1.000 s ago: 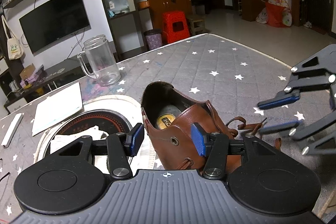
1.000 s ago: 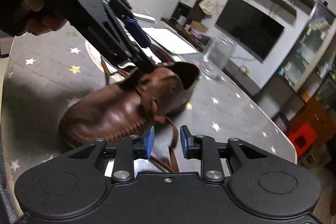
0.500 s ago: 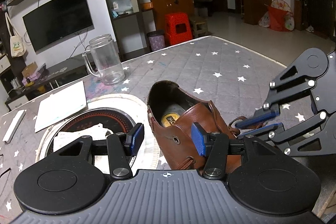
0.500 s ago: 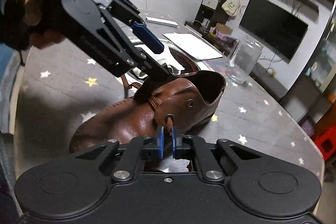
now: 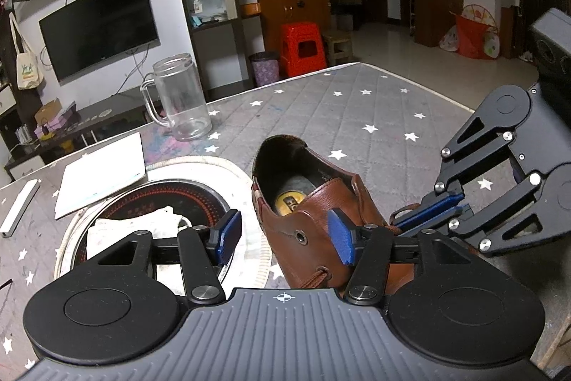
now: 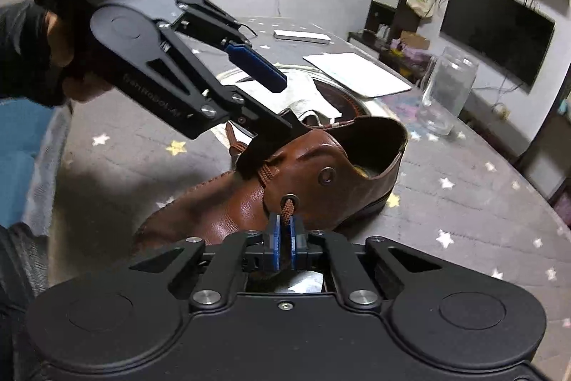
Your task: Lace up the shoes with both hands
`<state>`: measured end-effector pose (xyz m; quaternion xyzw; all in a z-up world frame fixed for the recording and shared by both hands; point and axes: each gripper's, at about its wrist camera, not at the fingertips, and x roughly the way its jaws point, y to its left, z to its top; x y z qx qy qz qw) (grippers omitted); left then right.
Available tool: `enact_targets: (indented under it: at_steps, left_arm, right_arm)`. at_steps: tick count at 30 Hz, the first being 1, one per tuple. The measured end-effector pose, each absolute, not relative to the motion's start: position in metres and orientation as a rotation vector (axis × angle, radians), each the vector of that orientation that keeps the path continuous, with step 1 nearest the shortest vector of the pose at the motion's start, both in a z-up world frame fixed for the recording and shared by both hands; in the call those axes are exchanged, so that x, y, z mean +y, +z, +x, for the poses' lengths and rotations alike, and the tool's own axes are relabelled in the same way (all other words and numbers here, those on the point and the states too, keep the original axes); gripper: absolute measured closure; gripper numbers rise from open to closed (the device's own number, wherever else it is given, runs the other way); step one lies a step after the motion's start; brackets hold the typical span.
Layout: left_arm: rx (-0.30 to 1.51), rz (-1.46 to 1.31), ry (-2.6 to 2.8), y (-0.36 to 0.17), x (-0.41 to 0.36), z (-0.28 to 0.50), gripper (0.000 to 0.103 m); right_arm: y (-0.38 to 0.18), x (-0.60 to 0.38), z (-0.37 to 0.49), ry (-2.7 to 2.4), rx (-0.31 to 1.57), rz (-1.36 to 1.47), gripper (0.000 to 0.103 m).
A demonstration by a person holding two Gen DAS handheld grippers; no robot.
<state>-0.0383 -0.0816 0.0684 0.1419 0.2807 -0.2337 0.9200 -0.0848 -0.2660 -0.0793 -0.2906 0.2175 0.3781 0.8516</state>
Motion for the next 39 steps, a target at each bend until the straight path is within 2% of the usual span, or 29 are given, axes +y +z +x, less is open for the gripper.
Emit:
enact_targets:
  at_steps: [6, 12, 16, 19, 23, 32, 36, 39]
  left_arm:
    - [0.577, 0.295, -0.470, 0.069, -0.076, -0.036, 0.046]
    - [0.569, 0.309, -0.433, 0.070, -0.073, -0.042, 0.046]
    - [0.567, 0.307, -0.428, 0.070, -0.068, -0.042, 0.047]
    - [0.563, 0.303, -0.435, 0.070, -0.069, -0.042, 0.046]
    - [0.561, 0.290, -0.447, 0.069, -0.067, -0.041, 0.046]
    - [0.570, 0.277, -0.459, 0.069, -0.066, -0.039, 0.046]
    - [0.577, 0.273, -0.459, 0.069, -0.070, -0.040, 0.045]
    - [0.580, 0.282, -0.456, 0.070, -0.070, -0.039, 0.041]
  right_arm:
    - [-0.104, -0.243, -0.130, 0.515, 0.180, -0.977, 0.101]
    - [-0.098, -0.241, -0.137, 0.274, 0.004, -1.100, 0.103]
    - [-0.062, -0.256, -0.131, 0.382, 0.139, -0.846, 0.103]
    - [-0.055, -0.262, -0.124, 0.521, 0.278, -0.674, 0.099]
    - [-0.057, -0.270, -0.105, 0.624, 0.406, -0.466, 0.084]
    - [-0.068, -0.297, -0.072, 0.752, 0.555, -0.133, 0.084]
    - [-0.074, -0.306, -0.067, 0.804, 0.584, -0.041, 0.097]
    - [-0.071, -0.305, -0.072, 0.791, 0.561, -0.075, 0.100]
